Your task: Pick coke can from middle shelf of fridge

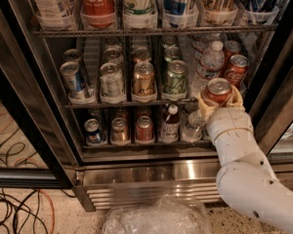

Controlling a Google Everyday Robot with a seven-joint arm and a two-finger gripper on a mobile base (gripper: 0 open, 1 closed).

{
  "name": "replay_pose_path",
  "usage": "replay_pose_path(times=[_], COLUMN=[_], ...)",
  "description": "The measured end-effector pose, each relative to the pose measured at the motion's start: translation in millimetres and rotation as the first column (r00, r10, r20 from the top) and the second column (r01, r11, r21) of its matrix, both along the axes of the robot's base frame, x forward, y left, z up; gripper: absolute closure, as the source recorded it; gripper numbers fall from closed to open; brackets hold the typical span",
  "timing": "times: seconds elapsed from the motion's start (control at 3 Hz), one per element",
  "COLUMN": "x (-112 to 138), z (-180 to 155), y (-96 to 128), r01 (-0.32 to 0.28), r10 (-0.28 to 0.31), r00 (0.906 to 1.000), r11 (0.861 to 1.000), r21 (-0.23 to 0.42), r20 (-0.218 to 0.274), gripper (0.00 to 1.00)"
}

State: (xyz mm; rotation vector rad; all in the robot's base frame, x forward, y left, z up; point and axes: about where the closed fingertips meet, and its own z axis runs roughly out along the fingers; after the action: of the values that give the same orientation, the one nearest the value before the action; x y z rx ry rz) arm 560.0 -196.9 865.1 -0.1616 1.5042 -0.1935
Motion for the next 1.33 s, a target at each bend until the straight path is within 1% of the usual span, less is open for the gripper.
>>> replay_pose_path(times=[0.33,0.67,1.0,1.33], x=[-13.3,-30.6,-30.5,-35.9], z=[0.7,5.8,6.3,7.9], y=[13.3,28.9,29.3,40.9], r01=[-0.062,-0.125,-0.126,-0.178], r10=[0.062,0.125,0.126,0.179], r00=[0.998,0.992,0.9919,0.9838], r11=[0.998,0.991,0.991,0.982], r21=[-0.017,-0.04,-0.04,-0.058], r20=[-0.007,0.012,0.013,0.013], gripper=[1.0,1.0,1.0,1.0])
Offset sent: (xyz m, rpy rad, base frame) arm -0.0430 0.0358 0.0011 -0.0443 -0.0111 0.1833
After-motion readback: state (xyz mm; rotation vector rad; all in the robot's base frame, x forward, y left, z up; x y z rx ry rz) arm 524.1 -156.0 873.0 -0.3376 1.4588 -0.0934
